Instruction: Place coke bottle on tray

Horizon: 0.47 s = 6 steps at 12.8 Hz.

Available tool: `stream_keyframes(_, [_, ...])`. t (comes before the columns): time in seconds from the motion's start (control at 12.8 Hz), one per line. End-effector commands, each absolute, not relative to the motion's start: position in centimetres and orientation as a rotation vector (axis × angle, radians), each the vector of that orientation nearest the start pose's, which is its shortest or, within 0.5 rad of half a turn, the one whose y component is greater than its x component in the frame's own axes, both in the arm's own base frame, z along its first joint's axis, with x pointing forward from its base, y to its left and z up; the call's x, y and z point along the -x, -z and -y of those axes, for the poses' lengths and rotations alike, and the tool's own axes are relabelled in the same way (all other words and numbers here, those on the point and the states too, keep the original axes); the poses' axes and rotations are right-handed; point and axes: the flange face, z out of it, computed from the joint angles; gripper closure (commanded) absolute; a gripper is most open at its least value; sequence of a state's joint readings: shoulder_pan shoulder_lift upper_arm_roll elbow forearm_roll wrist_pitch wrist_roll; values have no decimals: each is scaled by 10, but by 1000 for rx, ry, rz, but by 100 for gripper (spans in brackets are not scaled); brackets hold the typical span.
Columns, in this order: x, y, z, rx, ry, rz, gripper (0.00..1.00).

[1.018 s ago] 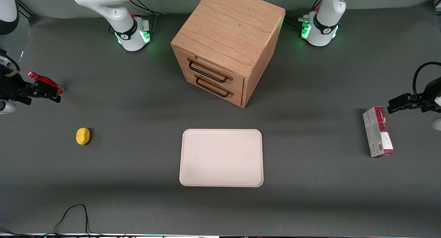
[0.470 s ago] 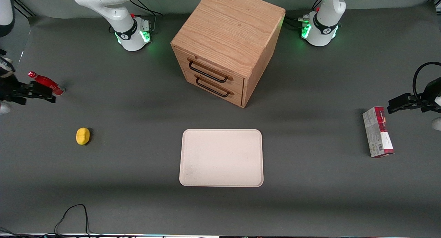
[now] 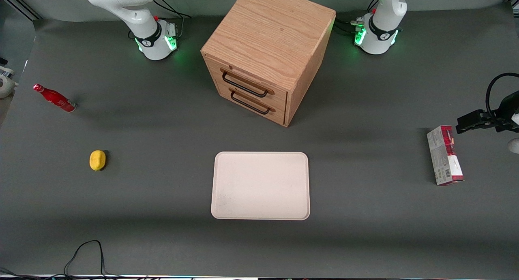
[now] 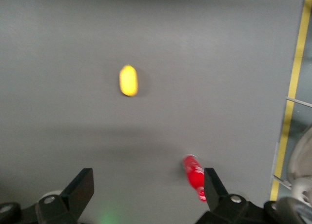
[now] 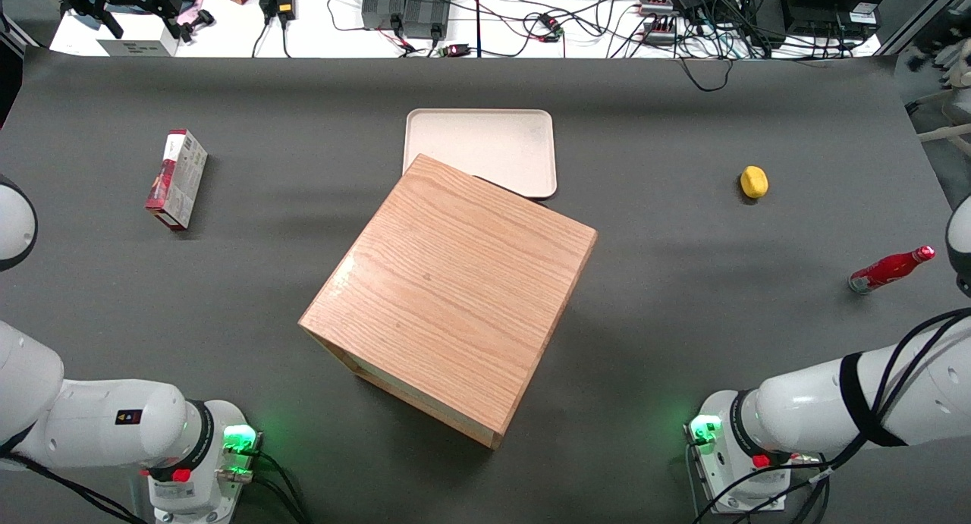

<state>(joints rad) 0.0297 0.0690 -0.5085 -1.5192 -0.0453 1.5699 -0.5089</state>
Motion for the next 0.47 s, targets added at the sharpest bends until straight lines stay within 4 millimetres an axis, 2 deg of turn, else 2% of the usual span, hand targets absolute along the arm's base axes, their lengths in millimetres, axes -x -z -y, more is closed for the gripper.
stream_keyframes(0.0, [-482,-616,308,3195,-74,34,0])
stream_keyframes(0.16, [-440,-603,338,3142,-86,-25,0])
stream_keyframes(0.39, [-385,-591,352,3120,-73,-39,0])
